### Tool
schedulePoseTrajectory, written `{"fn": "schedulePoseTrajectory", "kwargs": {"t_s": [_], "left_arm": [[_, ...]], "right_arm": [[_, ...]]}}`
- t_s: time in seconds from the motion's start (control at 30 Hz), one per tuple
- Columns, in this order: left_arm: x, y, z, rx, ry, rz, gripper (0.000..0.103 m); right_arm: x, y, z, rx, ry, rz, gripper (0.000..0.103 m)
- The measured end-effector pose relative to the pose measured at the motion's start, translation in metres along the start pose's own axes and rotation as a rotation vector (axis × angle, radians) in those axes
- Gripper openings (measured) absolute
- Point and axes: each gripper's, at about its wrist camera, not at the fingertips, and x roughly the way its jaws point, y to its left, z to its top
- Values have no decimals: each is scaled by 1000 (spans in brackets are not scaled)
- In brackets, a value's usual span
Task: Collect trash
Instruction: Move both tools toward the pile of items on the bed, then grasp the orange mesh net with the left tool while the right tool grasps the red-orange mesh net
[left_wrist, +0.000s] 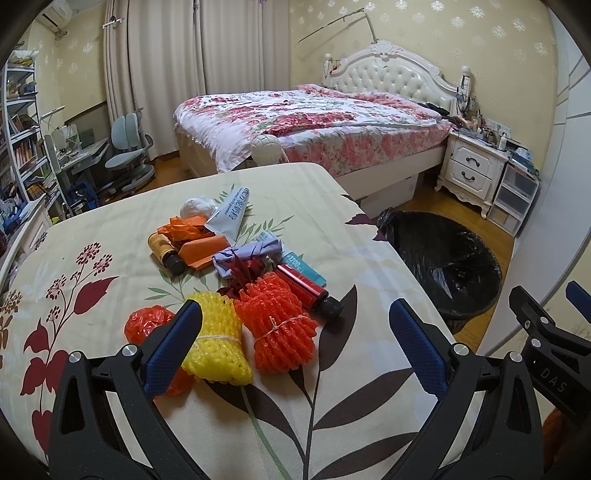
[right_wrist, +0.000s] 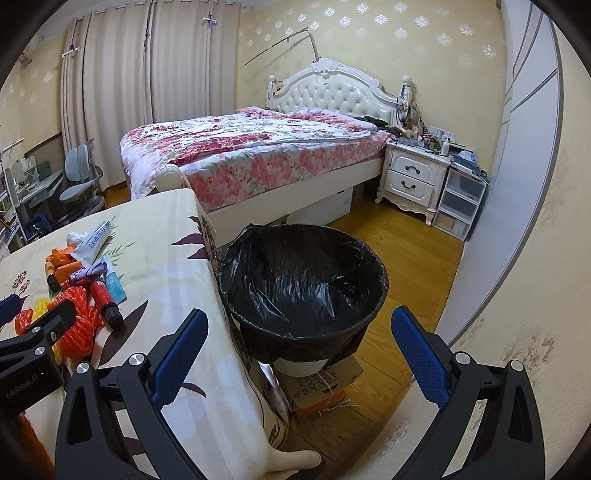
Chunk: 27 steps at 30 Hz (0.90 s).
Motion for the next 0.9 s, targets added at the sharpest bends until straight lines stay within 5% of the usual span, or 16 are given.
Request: {"fn": "schedulePoseTrajectory", "kwargs": {"t_s": [0.4, 0.47, 0.53, 0.8, 0.9], "left_arm": [[-15, 46, -7, -43, 16, 55, 98], [-19, 57, -9, -43, 11, 84, 98], [-21, 69, -12, -47, 10, 115, 98], [-20, 118, -31, -89, 54, 187, 98], [-19, 128, -38, -97, 71, 201, 88]], "right_arm": [[-4, 25, -6, -35, 29, 80, 94], [-6, 32, -6, -49, 34, 94, 72], [-4, 42, -4, -59, 57, 109, 61], [-2, 68, 1, -89, 89, 164, 61], [-2, 76, 0, -101, 96, 174, 61]]}}
